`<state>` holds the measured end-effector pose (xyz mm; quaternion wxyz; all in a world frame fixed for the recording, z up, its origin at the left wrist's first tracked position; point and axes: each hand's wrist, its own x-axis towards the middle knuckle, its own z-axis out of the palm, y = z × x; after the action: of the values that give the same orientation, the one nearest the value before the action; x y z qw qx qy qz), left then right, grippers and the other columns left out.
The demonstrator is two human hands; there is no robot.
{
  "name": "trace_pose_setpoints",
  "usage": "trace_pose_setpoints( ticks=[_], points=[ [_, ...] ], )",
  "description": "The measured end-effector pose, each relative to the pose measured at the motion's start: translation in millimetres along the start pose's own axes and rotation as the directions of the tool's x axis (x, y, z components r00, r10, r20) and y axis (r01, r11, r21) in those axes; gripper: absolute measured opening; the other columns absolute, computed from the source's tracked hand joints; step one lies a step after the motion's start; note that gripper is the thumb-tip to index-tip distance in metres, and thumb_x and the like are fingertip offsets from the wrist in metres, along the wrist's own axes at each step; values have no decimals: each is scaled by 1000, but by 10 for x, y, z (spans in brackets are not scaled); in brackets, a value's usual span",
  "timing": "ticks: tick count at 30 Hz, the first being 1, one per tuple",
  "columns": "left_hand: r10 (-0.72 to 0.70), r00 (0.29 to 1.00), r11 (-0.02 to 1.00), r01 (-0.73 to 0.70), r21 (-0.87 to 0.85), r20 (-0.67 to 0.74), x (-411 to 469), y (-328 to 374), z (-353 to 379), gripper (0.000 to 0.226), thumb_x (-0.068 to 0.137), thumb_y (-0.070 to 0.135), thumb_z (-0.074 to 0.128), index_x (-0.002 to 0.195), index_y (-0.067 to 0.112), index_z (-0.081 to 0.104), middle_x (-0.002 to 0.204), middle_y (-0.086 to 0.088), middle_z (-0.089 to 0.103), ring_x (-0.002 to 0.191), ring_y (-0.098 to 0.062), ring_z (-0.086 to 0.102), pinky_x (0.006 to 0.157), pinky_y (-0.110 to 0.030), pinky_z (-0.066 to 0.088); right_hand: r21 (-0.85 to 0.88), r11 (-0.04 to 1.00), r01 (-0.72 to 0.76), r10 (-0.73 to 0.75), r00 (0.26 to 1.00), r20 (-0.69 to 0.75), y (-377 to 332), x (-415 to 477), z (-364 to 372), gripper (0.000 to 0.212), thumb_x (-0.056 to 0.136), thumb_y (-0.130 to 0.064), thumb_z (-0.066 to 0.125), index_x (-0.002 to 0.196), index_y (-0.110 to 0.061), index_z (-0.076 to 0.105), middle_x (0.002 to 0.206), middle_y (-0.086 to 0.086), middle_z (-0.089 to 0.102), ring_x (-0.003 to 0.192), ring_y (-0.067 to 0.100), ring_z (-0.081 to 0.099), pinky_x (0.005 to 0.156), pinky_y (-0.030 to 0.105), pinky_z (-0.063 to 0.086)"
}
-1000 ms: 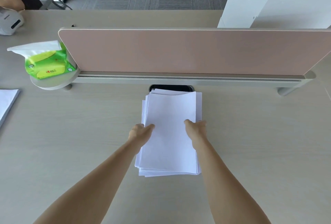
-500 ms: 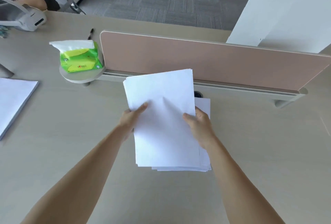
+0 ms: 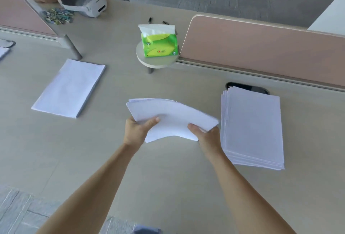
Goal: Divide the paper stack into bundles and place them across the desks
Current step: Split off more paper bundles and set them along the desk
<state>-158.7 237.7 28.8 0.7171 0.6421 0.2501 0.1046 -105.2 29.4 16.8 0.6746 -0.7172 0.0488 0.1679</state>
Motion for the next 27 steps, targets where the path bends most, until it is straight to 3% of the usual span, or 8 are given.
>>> trace_pose_setpoints(
  ticks=[3,7,11,15,18,22,25,27],
  points=[
    [58,998,997,-56,-48,39,-16,-40,-147,39,59,34,85,94,19,76,97,-1,78,95,-20,73,79,-32,59,63,997,37,-33,998,-58,27,-101,188,14,81,-4,79,88,-16,76,88,-7,77,85,10,73,76,23,55],
    [25,994,997,-18,-70,110,28,31,-354,23,64,22,85,85,25,76,88,7,78,87,-11,74,74,-24,58,59,994,90,-87,995,-51,9,-211,321,26,80,-2,80,92,-24,75,95,-6,78,94,12,74,81,25,57],
    [-41,975,999,43,-5,219,58,5,-528,33,56,30,89,86,24,76,89,8,78,87,-11,74,76,-28,56,-93,993,75,-73,997,23,37,-271,346,36,76,-7,85,96,-34,73,99,-13,78,96,7,73,84,32,54],
    [-41,975,999,46,-17,217,25,35,-498,26,62,23,83,87,23,73,81,14,77,79,-4,73,71,-23,56,-25,995,101,-101,995,1,-30,-266,409,45,75,-7,84,96,-45,74,106,-7,77,103,16,72,89,40,57],
    [-35,984,998,43,-41,174,30,1,-517,24,62,25,85,83,25,75,83,12,77,81,-7,73,73,-24,58,9,996,86,-86,996,-23,26,-254,451,38,78,-3,82,94,-36,76,102,-5,78,100,16,73,85,36,56],
    [-74,984,996,82,-44,162,41,-38,-542,21,60,28,88,79,28,78,86,8,78,85,-11,74,74,-28,59,-16,998,63,-63,997,-41,145,-227,482,34,77,-6,84,107,-18,73,107,-1,77,102,15,72,86,31,55],
    [-86,984,996,90,-17,156,67,-17,-568,22,63,29,86,82,26,77,85,10,78,83,-8,74,74,-28,58,-13,998,62,-62,998,-27,109,-166,512,32,80,-6,81,108,-19,72,107,-2,77,101,13,72,82,25,55],
    [-102,986,995,100,23,135,112,8,-648,22,64,32,88,81,25,77,84,9,77,81,-10,73,75,-31,58,-114,991,74,-75,997,-8,61,-144,572,22,84,-13,80,100,-26,73,101,-6,77,96,9,72,82,25,56]
  ],
)
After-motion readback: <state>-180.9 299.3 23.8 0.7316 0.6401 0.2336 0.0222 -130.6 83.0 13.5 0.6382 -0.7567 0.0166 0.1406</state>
